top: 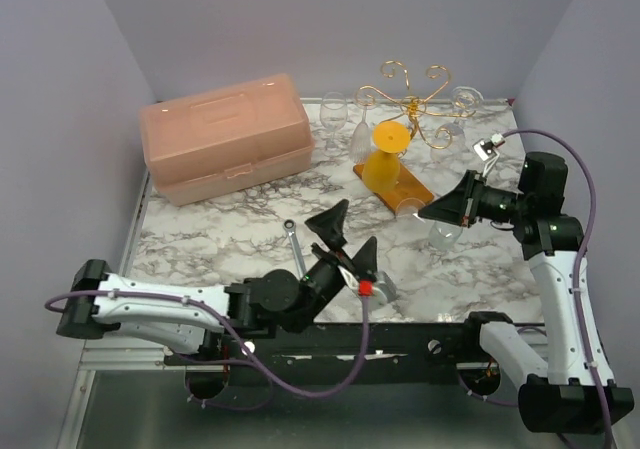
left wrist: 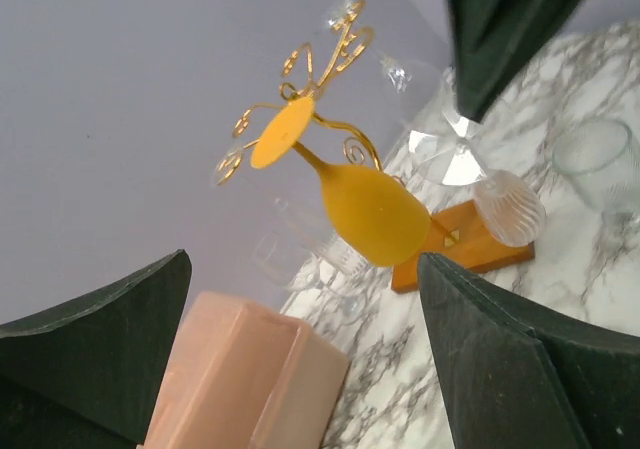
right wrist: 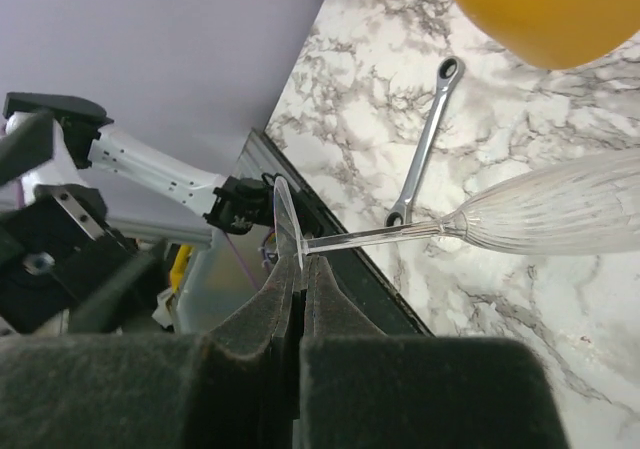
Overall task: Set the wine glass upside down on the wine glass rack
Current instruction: Turn the wine glass upside down at the wine rack.
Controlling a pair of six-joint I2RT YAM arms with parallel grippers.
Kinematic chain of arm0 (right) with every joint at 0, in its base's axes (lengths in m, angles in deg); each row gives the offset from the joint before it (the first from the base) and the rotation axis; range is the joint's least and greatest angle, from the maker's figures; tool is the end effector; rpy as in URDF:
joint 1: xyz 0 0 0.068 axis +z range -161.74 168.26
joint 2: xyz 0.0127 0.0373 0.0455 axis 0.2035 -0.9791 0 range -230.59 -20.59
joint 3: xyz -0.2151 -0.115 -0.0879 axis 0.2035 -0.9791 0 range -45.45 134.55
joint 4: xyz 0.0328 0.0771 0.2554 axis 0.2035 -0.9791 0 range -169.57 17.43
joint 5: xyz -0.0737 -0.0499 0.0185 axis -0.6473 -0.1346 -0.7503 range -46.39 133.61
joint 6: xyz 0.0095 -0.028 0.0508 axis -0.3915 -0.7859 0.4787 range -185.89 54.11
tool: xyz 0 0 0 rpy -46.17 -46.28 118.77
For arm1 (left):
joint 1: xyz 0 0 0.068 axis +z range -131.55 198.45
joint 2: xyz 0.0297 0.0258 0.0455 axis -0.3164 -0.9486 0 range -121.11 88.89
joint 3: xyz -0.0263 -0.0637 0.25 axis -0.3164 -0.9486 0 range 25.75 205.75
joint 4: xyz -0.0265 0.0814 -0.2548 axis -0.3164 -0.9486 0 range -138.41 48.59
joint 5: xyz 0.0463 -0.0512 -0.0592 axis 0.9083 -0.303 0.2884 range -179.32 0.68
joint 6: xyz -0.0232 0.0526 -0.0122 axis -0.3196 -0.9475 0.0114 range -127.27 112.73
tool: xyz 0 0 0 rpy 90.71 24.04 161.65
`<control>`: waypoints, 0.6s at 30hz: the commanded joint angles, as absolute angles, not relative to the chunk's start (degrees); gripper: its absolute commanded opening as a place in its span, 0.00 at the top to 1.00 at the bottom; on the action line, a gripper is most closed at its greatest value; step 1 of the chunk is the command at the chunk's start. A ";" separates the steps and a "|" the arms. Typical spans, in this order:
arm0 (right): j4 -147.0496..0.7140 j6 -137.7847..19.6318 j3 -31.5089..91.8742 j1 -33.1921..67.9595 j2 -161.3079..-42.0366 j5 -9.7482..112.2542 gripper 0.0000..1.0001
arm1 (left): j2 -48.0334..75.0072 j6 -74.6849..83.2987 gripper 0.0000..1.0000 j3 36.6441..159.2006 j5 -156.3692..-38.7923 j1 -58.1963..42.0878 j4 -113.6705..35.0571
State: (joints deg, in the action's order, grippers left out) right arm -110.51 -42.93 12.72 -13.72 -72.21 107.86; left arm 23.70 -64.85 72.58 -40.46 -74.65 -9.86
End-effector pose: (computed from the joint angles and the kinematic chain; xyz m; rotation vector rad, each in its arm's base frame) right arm 0.1893 0.0319 0.3498 -0.2484 2.0396 1.3946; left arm 0.0173 -0.2747 0.3410 1.0135 0.9952 0.0590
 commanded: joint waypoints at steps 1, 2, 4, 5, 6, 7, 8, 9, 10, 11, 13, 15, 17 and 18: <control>-116.39 -46.12 15.90 -16.54 -71.26 105.27 1.00 | 33.58 -37.34 0.02 77.37 -51.17 -69.21 -34.47; -116.44 -45.99 16.34 -17.10 -71.30 105.56 1.00 | 35.40 -34.72 0.02 77.54 -52.62 -67.79 -35.92; -116.56 -45.60 17.44 -18.48 -71.64 106.55 1.00 | 38.55 -29.52 0.02 77.87 -55.50 -63.70 -38.79; -116.71 -45.52 17.96 -19.41 -71.81 106.86 1.00 | 40.15 -26.93 0.02 77.97 -57.48 -61.98 -40.42; -116.70 -45.32 18.48 -19.98 -72.11 107.51 1.00 | 41.60 -23.92 0.02 77.96 -59.58 -59.29 -41.29; -116.69 -45.15 18.77 -20.74 -72.43 108.23 1.00 | 43.32 -21.36 0.01 77.75 -61.52 -57.11 -43.13; -116.57 -44.87 19.04 -21.54 -72.77 108.87 1.00 | 44.51 -19.66 0.02 77.43 -63.73 -54.66 -44.04; -116.07 -44.35 19.14 -22.04 -73.14 109.40 1.00 | 45.87 -18.12 0.01 76.91 -65.21 -52.89 -44.44; -115.73 -43.90 19.28 -22.64 -73.72 109.84 1.00 | 46.86 -17.17 0.01 76.53 -66.66 -50.97 -45.00; -115.37 -43.56 19.53 -23.16 -74.36 110.30 1.00 | 47.81 -16.58 0.01 76.03 -67.63 -49.41 -45.25; -114.46 -42.47 20.06 -24.09 -75.68 111.75 1.00 | 48.82 -16.15 0.02 75.38 -68.45 -47.26 -46.33; -112.95 -40.78 20.61 -24.89 -76.89 114.06 1.00 | 49.71 -16.01 0.02 74.83 -68.78 -45.63 -47.06; -110.84 -38.69 21.22 -25.73 -77.71 116.03 1.00 | 50.31 -15.97 0.02 74.47 -69.49 -44.24 -47.96; -109.66 -37.44 21.64 -26.01 -78.03 116.39 1.00 | 50.60 -15.97 0.01 74.37 -69.78 -43.54 -48.49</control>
